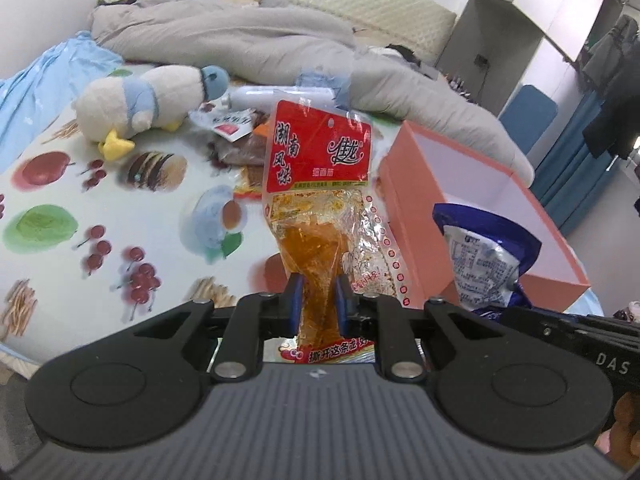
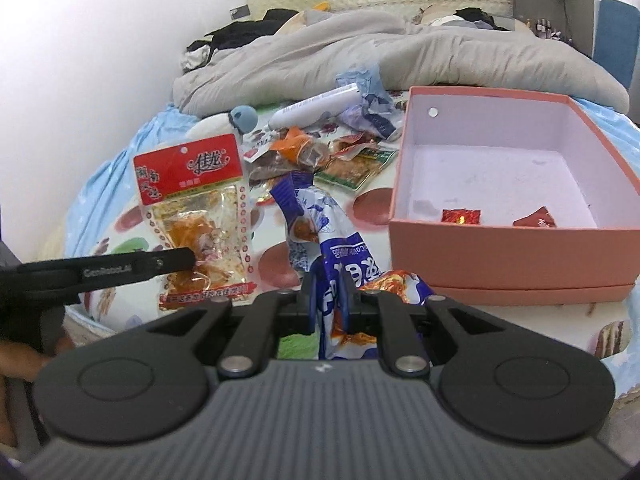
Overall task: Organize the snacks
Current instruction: 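Lift red-labelled bag with left tool while right tool carries blue bag toward box, then open left tool over pink box while right tool releases blue bag into it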
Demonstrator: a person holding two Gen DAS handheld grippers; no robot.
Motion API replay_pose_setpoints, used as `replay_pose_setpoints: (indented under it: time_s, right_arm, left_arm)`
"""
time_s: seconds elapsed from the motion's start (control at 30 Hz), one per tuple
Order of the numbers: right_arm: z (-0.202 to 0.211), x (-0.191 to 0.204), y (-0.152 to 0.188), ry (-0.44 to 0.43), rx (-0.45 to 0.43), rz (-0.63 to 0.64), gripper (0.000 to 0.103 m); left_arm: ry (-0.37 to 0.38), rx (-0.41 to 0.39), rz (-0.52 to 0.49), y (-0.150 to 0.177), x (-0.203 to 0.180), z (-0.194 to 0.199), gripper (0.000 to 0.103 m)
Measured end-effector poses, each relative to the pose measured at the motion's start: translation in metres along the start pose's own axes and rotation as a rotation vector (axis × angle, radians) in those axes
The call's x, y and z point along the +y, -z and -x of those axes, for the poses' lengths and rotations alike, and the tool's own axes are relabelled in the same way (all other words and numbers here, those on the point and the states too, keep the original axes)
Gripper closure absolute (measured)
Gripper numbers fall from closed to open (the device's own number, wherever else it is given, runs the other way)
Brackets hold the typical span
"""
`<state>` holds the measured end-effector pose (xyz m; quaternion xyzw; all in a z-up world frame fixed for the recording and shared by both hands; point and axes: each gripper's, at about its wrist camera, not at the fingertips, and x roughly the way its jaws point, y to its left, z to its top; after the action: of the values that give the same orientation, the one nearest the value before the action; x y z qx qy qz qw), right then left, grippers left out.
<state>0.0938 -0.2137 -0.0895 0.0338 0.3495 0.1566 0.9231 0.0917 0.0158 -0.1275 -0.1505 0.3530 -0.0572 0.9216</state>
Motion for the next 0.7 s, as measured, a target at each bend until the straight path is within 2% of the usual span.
replay_pose_setpoints:
  time_s: [0.23,0.4,0.7]
  right_arm:
    - [0.017,-0.020,-0.011,0.021,-0.055,-0.031,0.088]
    - [0.031,-0.048,-0.019,0.080,-0.096,-0.070,0.088]
    - [0.025,-0.097,-0.046,0.171,-0.128,-0.100,0.088]
  left_arm:
    - [0.049,-0.023,-0.007,-0.013,-0.031,0.005,0.084]
    - [0.106,-0.043,-0.038,-0.026,-0.061,-0.001,0.084]
    - [0.209,-0.013,-0.117,-0.051,-0.126,-0.041,0.084]
